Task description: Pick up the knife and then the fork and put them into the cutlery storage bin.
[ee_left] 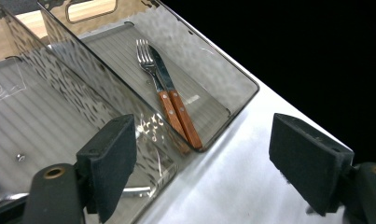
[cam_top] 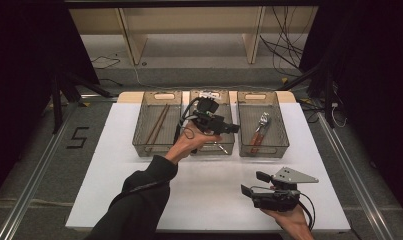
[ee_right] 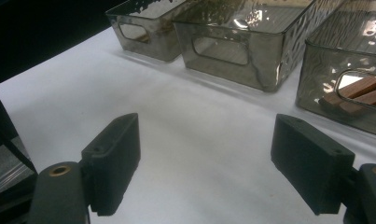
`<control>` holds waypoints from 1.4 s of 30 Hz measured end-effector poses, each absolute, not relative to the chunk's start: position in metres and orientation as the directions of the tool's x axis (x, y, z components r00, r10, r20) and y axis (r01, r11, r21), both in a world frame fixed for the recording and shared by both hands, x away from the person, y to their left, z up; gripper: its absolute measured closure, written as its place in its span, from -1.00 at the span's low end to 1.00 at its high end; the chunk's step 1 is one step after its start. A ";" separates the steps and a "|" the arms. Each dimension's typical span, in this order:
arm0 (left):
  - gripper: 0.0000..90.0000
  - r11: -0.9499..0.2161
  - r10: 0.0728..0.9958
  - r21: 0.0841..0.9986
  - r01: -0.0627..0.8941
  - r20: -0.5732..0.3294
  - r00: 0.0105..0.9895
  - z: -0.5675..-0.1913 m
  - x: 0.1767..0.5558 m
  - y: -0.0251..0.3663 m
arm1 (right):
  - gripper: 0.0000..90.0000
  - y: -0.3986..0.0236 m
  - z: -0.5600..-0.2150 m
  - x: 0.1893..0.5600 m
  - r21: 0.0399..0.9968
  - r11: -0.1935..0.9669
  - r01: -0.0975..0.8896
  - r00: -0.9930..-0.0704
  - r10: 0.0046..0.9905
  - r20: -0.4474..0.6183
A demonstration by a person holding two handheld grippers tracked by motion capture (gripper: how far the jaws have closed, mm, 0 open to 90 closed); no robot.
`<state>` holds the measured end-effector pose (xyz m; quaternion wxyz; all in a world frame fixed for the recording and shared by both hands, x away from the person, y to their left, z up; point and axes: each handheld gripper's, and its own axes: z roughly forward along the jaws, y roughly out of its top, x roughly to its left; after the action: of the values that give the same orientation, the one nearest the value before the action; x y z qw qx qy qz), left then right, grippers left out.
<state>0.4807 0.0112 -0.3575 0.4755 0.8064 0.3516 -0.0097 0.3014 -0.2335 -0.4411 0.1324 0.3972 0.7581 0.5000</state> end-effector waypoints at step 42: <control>-0.61 -0.238 0.608 0.840 0.488 -0.262 0.749 -0.416 0.361 0.160 | -0.45 -0.230 -0.443 0.301 0.863 0.185 0.469 -0.649 0.736 0.195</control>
<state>0.3611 0.1604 -0.4164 0.5088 0.7846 0.3493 0.0594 0.3012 -0.2297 -0.4426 0.1332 0.3973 0.7583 0.4994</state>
